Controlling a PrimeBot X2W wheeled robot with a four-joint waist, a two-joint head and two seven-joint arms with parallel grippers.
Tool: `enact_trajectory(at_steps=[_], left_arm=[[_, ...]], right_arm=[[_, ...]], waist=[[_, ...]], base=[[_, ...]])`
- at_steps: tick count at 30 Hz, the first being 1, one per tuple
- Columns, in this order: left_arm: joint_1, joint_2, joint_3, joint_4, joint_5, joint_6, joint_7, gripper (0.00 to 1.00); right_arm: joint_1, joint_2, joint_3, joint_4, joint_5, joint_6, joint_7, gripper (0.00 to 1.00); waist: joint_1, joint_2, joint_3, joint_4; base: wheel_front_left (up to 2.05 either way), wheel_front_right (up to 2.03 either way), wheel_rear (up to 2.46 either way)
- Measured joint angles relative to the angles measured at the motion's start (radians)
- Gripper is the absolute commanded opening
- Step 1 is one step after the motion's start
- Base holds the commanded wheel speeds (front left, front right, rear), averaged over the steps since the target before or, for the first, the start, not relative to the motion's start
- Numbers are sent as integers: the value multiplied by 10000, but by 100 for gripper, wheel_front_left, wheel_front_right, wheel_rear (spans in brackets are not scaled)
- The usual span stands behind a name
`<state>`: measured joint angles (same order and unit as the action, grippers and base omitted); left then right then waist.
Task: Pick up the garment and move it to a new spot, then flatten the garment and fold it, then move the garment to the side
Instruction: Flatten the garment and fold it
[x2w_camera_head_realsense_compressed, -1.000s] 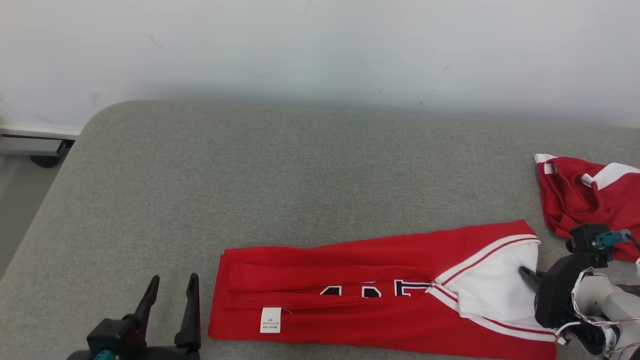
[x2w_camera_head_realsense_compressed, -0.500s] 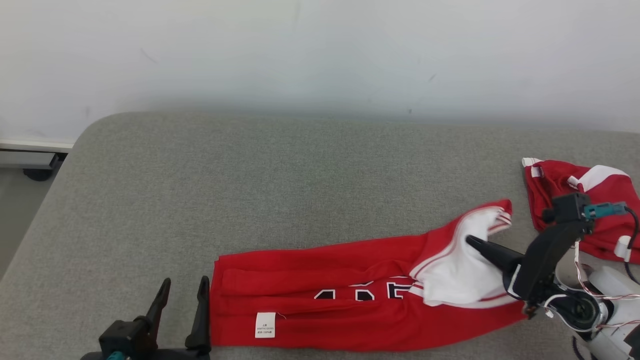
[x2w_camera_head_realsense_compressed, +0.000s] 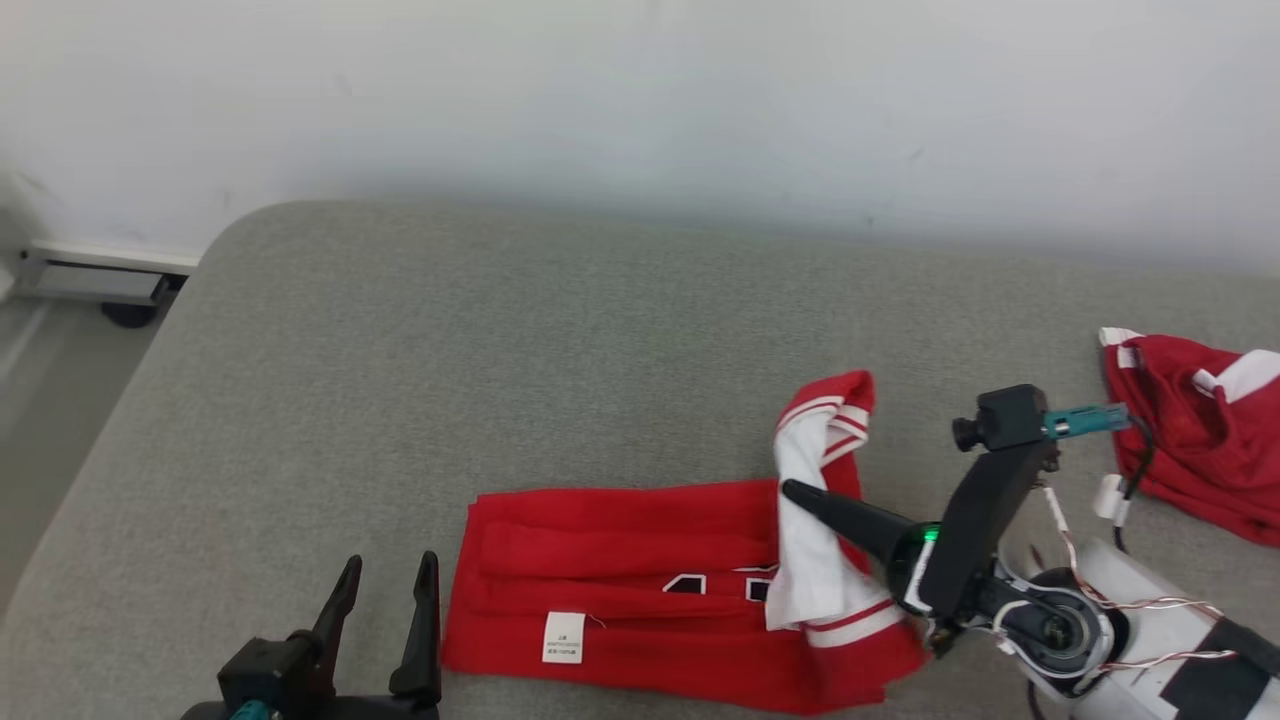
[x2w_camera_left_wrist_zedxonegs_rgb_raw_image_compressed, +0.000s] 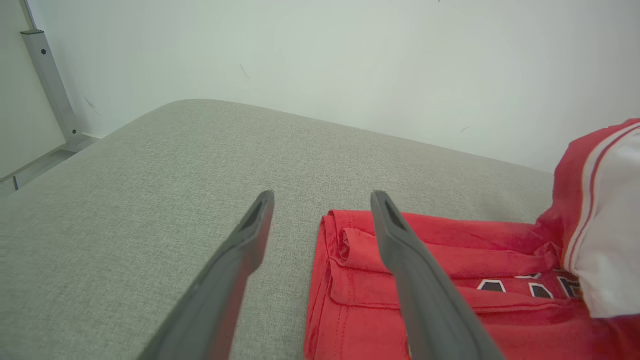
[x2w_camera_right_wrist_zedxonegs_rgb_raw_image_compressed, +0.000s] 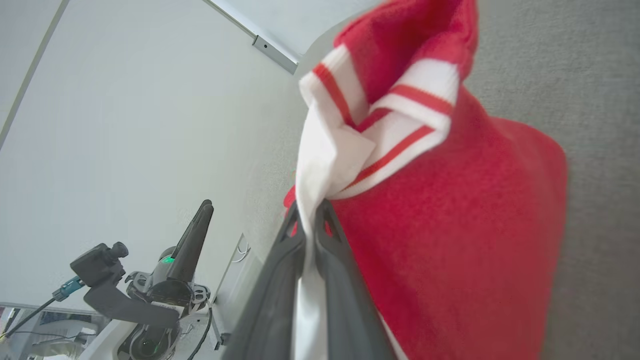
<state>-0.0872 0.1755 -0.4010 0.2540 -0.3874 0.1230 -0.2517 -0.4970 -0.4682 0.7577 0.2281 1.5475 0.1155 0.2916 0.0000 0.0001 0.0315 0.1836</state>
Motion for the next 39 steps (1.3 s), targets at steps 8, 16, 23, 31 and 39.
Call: enact_trajectory(at_steps=[8, 16, 23, 31, 39], left_arm=[[-165, -161, -40, 23, 13, 0, 0, 100], [-338, -213, -67, 63, 13, -10, 0, 100], [-508, -405, -127, 121, 13, -19, 0, 100], [-676, -472, -125, 209, 13, -94, 0, 100], [-719, -508, -130, 326, 13, -100, 0, 100]], right_arm=[[-171, 802, 167, 12, -88, -451, -130, 0], [-731, 2015, 430, 552, -211, -903, -376, 0], [-944, 2742, 577, 1499, -408, -1279, -571, 0], [-1426, 3545, 602, 2648, -449, -1509, -867, 0], [-1546, 3674, 779, 3494, -545, -1517, -894, 100]], waist=[[0, 0, 70, 598], [0, 0, 222, 1226], [0, 0, 416, 1655], [0, 0, 608, 1935], [-2, 0, 624, 2006]], base=[[0, 0, 0], [0, 0, 0], [0, 0, 0], [0, 0, 0], [0, 0, 0]])
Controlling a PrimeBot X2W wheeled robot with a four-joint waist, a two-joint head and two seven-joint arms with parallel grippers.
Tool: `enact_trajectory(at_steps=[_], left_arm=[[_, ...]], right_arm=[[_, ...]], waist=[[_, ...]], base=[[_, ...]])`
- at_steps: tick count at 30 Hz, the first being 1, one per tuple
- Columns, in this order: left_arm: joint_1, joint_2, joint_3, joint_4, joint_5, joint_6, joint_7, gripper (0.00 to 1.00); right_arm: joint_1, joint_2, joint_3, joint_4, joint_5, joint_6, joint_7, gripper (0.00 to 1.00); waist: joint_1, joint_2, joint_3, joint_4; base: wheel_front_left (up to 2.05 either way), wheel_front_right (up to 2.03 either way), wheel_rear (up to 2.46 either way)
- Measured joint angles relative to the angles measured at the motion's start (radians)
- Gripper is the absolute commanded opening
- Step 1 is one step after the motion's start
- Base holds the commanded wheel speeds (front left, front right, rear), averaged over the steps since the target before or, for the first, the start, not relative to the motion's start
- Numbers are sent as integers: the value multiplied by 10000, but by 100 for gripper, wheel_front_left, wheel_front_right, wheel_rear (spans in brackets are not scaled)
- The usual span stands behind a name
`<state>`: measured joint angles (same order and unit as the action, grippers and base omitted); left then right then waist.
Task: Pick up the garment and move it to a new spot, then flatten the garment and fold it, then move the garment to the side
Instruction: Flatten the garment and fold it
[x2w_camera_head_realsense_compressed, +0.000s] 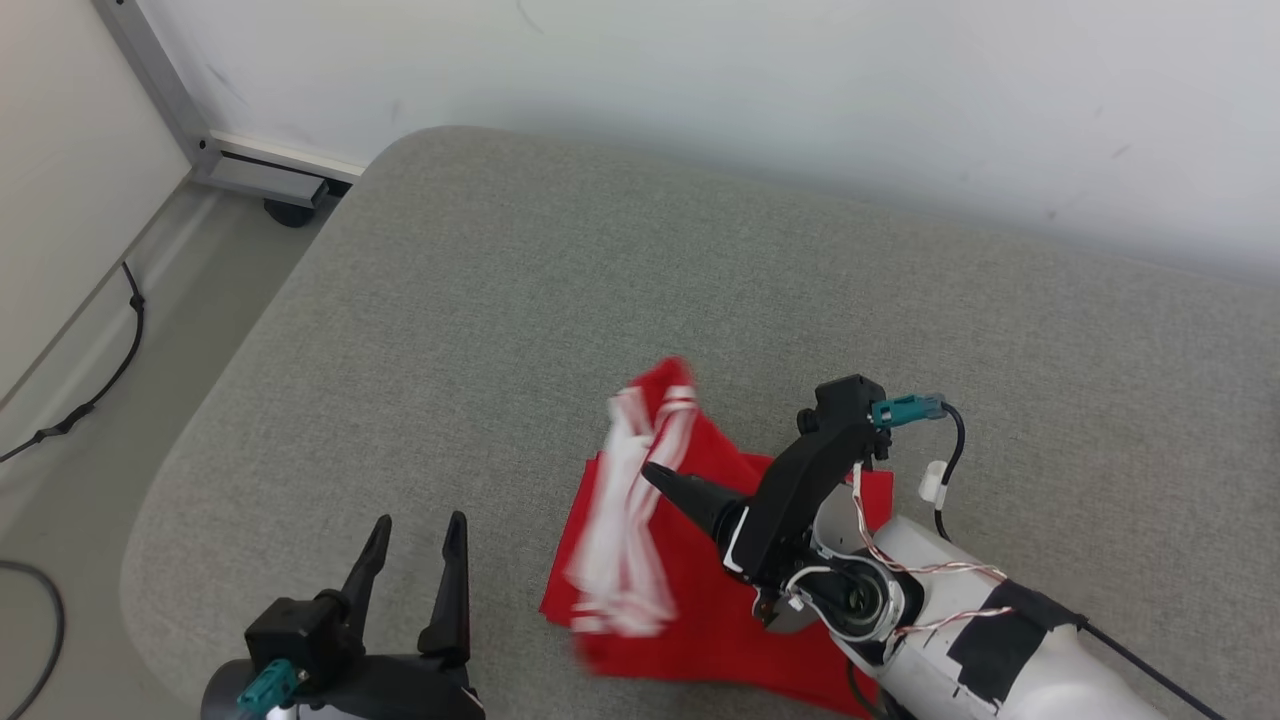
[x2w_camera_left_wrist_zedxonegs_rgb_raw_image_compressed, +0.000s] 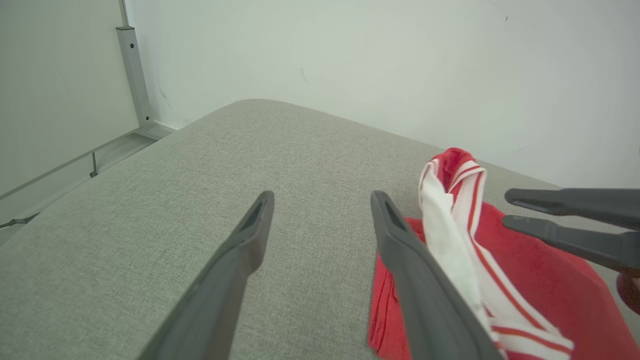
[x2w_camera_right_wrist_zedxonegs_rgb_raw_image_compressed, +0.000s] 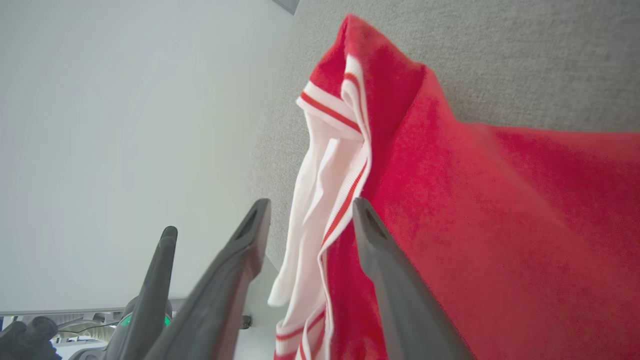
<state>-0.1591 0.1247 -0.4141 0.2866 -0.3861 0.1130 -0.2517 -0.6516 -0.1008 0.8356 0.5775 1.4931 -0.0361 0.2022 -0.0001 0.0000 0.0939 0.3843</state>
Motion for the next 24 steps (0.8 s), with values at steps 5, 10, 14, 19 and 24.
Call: enact_trajectory(at_steps=[5, 10, 14, 19, 24], left_arm=[[8, 36, 123, 115, -2, 2, 0, 100], [86, 75, 203, 94, 0, 4, 0, 100], [128, 188, 314, -29, 67, 8, 0, 100], [214, 311, 445, -134, 165, 12, 0, 100], [388, 326, 472, -198, 197, 12, -2, 100]], right_arm=[[-287, 17, -84, 297, 0, 180, -58, 100], [-351, -633, 268, 286, -844, 376, -280, 100], [-349, -1779, 445, 249, -1515, 376, -527, 100], [-265, -2414, 769, -58, -2084, 364, -711, 100], [169, -2512, 1122, -345, -2222, 347, -650, 100]], waist=[[0, 0, -55, -131], [0, 0, -138, -357], [1, 0, -190, -597], [1, 0, -243, -910], [1, 0, -267, -1187]], base=[[0, 0, 0], [0, 0, 0], [0, 0, 0], [0, 0, 0], [0, 0, 0]])
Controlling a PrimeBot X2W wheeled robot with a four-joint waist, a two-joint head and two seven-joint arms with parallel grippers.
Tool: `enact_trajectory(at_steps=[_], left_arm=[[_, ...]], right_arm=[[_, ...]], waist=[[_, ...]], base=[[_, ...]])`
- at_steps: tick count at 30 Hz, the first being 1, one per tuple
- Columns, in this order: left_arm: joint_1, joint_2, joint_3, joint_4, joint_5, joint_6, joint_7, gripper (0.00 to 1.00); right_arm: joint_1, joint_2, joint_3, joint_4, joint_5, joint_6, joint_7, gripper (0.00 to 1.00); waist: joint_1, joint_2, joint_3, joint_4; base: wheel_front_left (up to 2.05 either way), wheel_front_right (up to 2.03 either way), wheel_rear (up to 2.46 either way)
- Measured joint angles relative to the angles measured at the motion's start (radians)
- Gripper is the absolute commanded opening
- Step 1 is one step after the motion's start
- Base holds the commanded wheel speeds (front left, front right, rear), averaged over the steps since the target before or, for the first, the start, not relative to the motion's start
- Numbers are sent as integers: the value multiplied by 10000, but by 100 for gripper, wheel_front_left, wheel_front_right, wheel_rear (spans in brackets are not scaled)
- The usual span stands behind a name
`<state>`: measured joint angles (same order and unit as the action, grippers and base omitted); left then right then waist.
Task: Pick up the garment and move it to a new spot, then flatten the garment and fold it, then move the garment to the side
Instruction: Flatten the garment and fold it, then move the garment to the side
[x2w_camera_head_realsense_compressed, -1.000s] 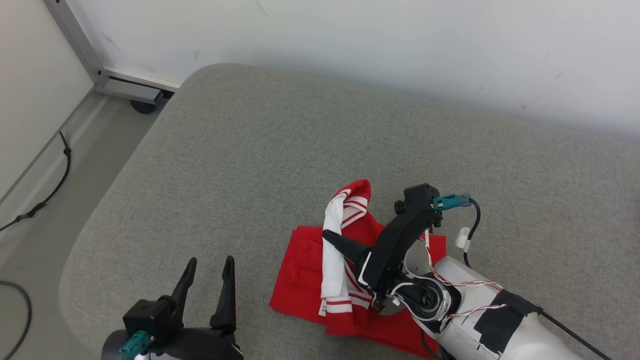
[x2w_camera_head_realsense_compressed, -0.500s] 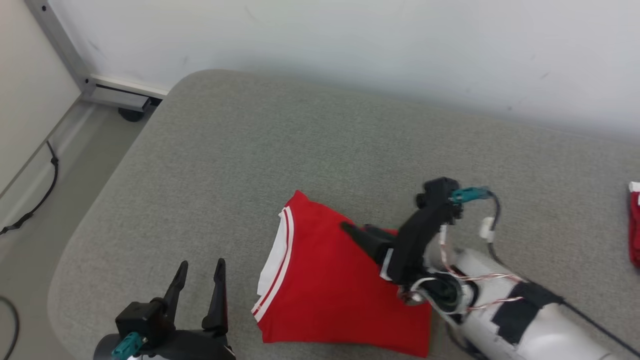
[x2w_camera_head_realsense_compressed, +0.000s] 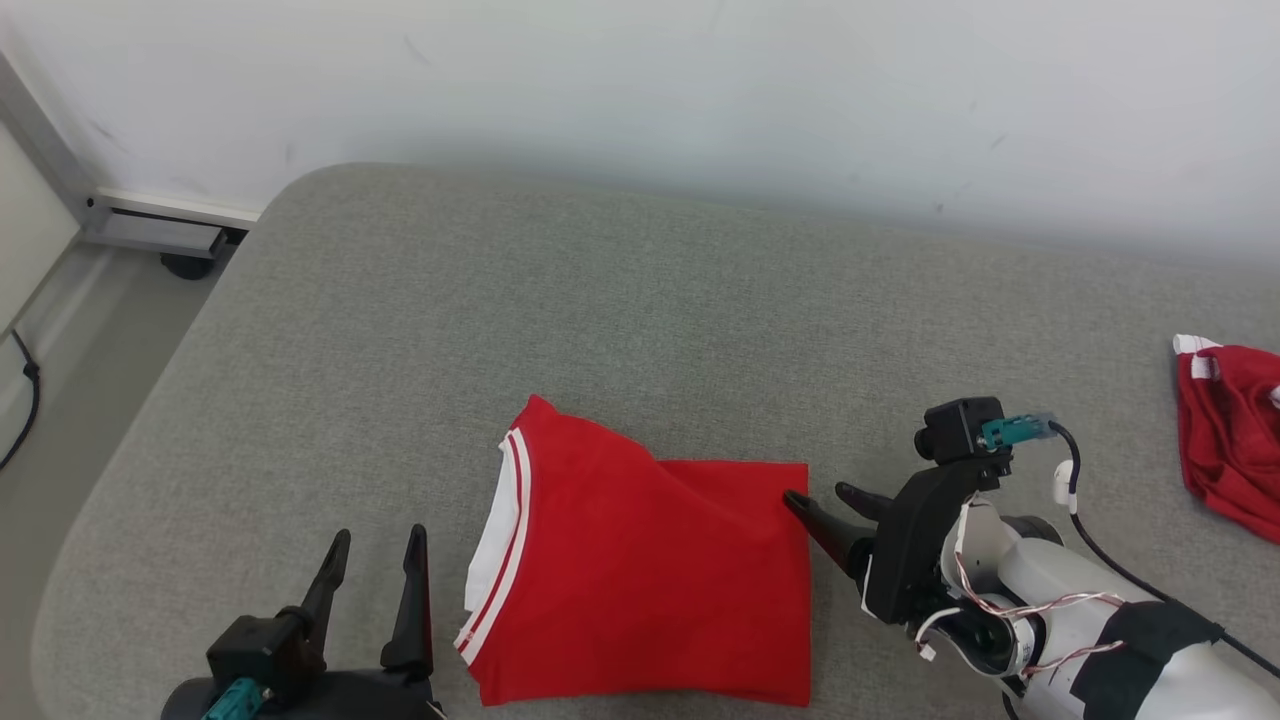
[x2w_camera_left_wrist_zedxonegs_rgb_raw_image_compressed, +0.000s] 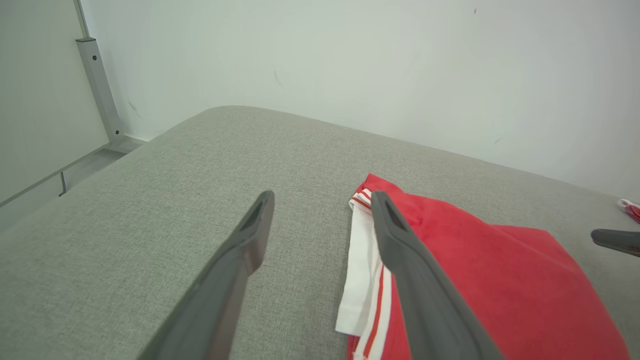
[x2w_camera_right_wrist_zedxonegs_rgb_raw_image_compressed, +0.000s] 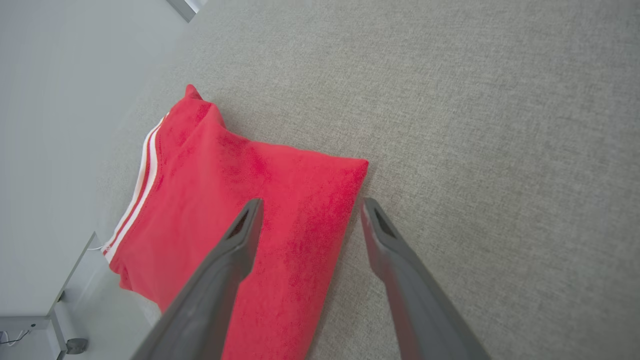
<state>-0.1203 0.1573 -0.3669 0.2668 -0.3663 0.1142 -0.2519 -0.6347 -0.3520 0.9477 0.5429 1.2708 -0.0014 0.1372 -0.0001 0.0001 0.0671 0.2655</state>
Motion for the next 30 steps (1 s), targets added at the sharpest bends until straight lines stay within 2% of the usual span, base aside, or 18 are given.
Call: enact_trajectory(at_steps=[8, 16, 28, 29, 30], left_arm=[[-36, -123, -54, -13, 230, 2, 0, 100], [-103, -293, -188, 6, 244, 0, 0, 100], [-164, -439, -309, 146, 242, -12, 0, 100], [-173, -443, -305, 165, 240, -12, 0, 100], [-179, -447, -299, 180, 240, -12, 0, 100]], right_arm=[[228, -213, 111, -228, 15, -343, 314, 100], [622, -201, 2, -268, 512, -470, 742, 100], [711, 201, 127, 144, 882, -692, 1381, 99], [686, 205, 199, 169, 815, -692, 1427, 43], [677, 213, 209, 205, 809, -692, 1444, 19]], waist=[[0, 0, 13, -114], [0, 0, 53, 59], [0, -1, 169, 453], [0, -1, 174, 470], [0, -1, 177, 483]], base=[[0, 0, 0], [0, 0, 0], [0, 0, 0], [0, 0, 0], [0, 0, 0]])
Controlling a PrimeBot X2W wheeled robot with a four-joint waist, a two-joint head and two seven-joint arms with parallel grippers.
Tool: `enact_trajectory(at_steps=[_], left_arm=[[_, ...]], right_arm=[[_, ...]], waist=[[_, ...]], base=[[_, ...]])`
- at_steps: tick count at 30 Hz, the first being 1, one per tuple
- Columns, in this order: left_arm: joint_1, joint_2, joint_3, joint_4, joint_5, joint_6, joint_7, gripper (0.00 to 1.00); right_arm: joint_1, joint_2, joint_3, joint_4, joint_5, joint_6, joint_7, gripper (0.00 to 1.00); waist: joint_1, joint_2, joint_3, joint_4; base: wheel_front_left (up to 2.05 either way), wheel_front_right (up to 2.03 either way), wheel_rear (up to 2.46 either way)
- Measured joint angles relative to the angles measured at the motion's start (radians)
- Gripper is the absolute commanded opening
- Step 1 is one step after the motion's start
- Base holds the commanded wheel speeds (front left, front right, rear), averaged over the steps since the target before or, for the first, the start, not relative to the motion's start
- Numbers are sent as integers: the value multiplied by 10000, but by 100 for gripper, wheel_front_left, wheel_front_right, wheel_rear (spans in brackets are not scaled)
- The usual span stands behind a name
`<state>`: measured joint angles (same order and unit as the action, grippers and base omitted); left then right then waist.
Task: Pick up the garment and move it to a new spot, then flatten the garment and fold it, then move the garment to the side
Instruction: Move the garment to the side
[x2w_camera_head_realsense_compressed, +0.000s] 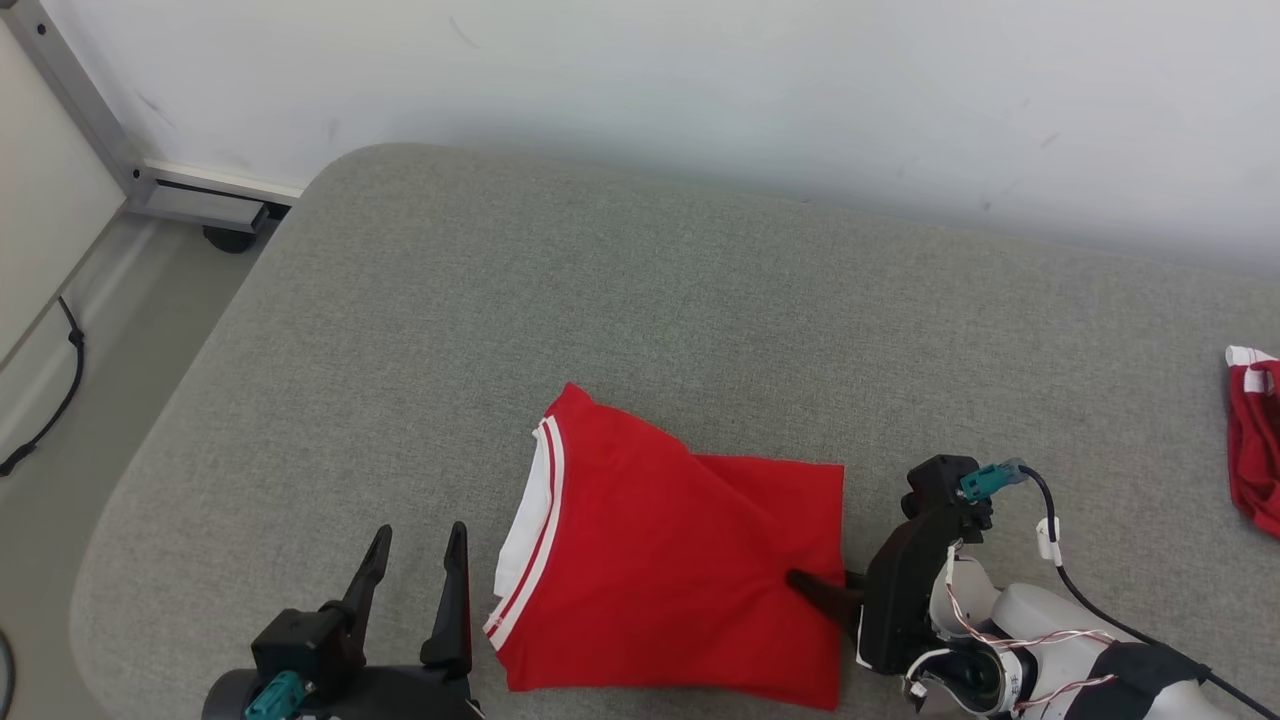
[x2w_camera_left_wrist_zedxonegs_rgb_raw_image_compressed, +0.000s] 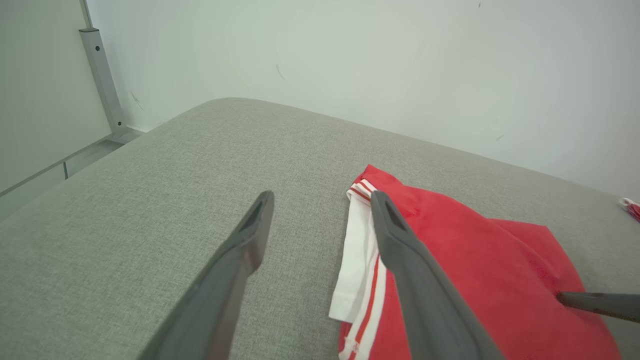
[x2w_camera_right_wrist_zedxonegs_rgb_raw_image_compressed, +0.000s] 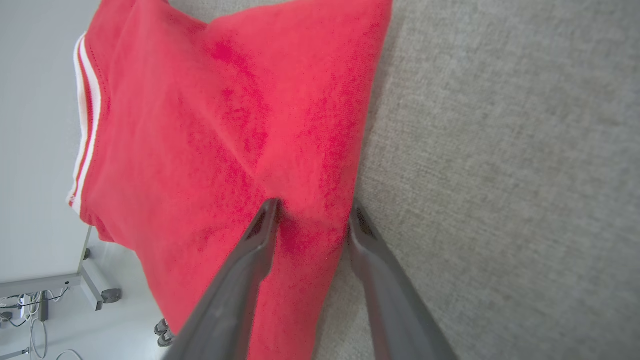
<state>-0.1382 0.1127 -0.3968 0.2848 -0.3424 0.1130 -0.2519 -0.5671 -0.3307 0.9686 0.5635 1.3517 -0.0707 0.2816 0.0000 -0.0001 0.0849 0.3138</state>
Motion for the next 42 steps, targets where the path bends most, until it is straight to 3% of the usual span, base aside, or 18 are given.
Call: enact_trajectory(at_steps=[1, 11, 18, 42], left_arm=[[0, -2, 6, 15, 0, 0, 0, 100], [3, -29, 157, 134, -27, 0, 0, 100], [4, -44, 259, 151, -33, 0, 0, 100], [-144, 182, 443, -307, -31, -167, 0, 100]], right_arm=[[-5, 10, -6, 54, 0, -6, 0, 0], [-141, 50, -59, 228, 6, 12, 73, 0], [-500, 8, -399, 150, 169, 267, 0, 0], [-3583, -2387, -1346, 932, -357, 343, 673, 0]], waist=[[0, 0, 3, 8], [2, 1, 40, -124], [2, 1, 46, -240], [2, 1, 866, -1222]], base=[[0, 0, 0], [0, 0, 0], [0, 0, 0], [0, 0, 0]])
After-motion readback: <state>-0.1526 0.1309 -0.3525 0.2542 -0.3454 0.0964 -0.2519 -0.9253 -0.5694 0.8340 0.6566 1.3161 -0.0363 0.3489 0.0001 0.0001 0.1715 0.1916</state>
